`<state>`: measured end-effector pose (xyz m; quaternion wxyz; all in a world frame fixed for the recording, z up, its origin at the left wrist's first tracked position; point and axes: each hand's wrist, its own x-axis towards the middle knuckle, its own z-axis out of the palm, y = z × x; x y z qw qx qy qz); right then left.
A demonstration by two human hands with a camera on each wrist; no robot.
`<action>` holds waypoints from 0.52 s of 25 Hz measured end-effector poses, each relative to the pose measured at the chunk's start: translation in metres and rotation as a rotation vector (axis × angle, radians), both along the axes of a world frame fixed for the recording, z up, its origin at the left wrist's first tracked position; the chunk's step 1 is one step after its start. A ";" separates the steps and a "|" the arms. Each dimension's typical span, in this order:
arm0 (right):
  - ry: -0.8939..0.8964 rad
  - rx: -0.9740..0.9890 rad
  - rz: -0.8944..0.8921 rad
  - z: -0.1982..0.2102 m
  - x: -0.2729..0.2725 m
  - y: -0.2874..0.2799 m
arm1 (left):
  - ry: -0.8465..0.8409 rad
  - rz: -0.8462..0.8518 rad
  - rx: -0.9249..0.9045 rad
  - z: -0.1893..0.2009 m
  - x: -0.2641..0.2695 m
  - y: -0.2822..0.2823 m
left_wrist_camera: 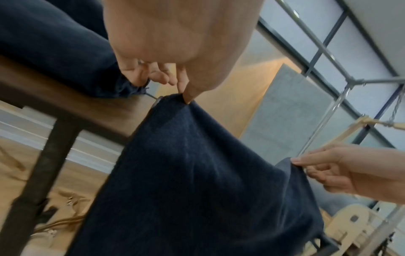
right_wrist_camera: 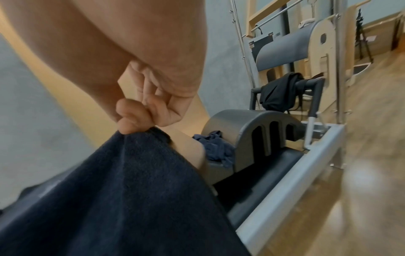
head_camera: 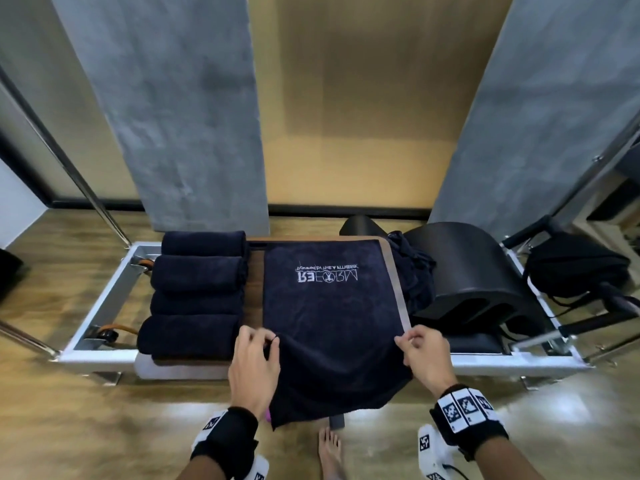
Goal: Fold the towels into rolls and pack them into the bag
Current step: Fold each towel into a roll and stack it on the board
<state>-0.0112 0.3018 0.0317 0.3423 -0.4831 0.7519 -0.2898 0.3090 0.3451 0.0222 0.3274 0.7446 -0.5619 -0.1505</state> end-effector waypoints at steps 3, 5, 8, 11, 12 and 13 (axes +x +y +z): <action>-0.118 -0.078 0.025 0.033 0.020 -0.047 | 0.044 0.017 -0.055 0.028 -0.012 -0.051; -0.193 -0.113 0.071 0.051 0.036 -0.081 | 0.062 -0.014 -0.046 0.043 -0.021 -0.088; -0.300 -0.098 0.104 0.061 0.060 -0.137 | 0.078 -0.030 -0.007 0.056 -0.033 -0.143; -0.348 -0.049 0.136 0.055 0.082 -0.182 | 0.151 -0.051 0.059 0.052 -0.040 -0.185; -0.356 -0.036 0.139 0.051 0.088 -0.191 | 0.209 -0.072 0.087 0.047 -0.040 -0.193; -0.359 -0.025 0.138 0.046 0.091 -0.195 | 0.259 -0.094 0.119 0.042 -0.039 -0.196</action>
